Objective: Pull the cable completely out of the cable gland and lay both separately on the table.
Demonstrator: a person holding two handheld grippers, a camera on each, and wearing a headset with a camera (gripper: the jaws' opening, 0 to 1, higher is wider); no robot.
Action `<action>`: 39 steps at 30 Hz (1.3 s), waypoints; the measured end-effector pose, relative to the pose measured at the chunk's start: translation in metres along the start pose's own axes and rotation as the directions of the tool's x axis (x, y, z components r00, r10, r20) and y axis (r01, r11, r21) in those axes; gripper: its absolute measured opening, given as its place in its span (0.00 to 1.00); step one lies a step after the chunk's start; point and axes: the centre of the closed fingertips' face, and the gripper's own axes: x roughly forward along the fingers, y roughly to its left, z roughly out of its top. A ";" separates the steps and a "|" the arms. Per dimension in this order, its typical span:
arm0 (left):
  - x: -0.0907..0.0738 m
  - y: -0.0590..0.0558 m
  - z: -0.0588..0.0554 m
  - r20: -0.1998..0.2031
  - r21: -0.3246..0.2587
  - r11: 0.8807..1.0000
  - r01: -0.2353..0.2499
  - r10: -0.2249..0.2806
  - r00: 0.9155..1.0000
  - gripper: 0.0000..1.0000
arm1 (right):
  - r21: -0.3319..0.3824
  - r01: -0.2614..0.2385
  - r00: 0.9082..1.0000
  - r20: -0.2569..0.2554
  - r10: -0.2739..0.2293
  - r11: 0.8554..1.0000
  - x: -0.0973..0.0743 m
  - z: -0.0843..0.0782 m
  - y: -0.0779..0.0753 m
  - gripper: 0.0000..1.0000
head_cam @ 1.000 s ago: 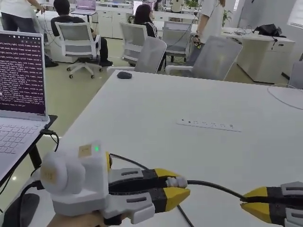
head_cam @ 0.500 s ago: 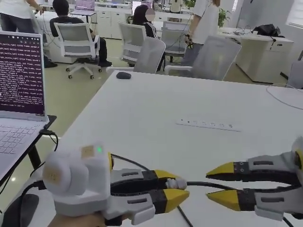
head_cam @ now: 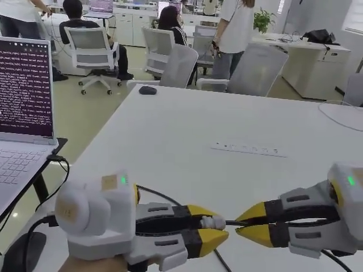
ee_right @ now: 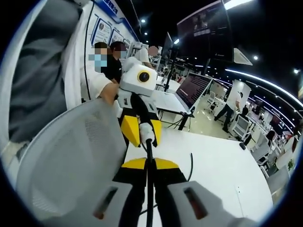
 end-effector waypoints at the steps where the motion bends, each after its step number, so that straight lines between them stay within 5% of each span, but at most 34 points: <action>1: 0.000 0.000 0.000 0.000 -0.001 1.000 -0.001 0.001 1.000 0.17 | 0.003 0.004 1.000 0.011 -0.004 1.000 -0.001 -0.001 -0.001 0.02; 7: -0.003 0.003 0.000 0.001 -0.006 1.000 -0.011 0.011 1.000 0.17 | 0.034 0.016 0.999 0.031 -0.018 0.999 -0.006 -0.007 -0.004 0.02; 11: -0.008 0.009 0.008 0.045 -0.030 0.999 -0.029 0.031 0.999 0.16 | 0.074 0.051 0.997 0.052 -0.055 0.996 -0.017 -0.010 -0.012 0.02; 25: -0.014 0.020 0.019 0.099 -0.031 0.996 -0.087 0.089 0.991 0.16 | 0.169 0.156 0.988 -0.023 -0.154 0.973 -0.055 -0.060 -0.017 0.02; 29: -0.011 0.018 0.017 0.083 -0.010 0.996 -0.085 0.085 0.993 0.16 | 0.198 0.163 0.986 -0.018 -0.163 0.966 -0.058 -0.065 -0.016 0.02; 34: -0.006 0.010 0.012 0.057 0.005 0.999 -0.053 0.053 0.997 0.17 | 0.209 0.177 0.982 -0.097 -0.159 0.962 -0.052 -0.080 -0.011 0.04; 39: -0.006 0.010 0.011 0.056 0.001 0.999 -0.050 0.050 0.997 0.17 | 0.212 0.173 0.983 -0.101 -0.155 0.962 -0.050 -0.073 -0.010 0.14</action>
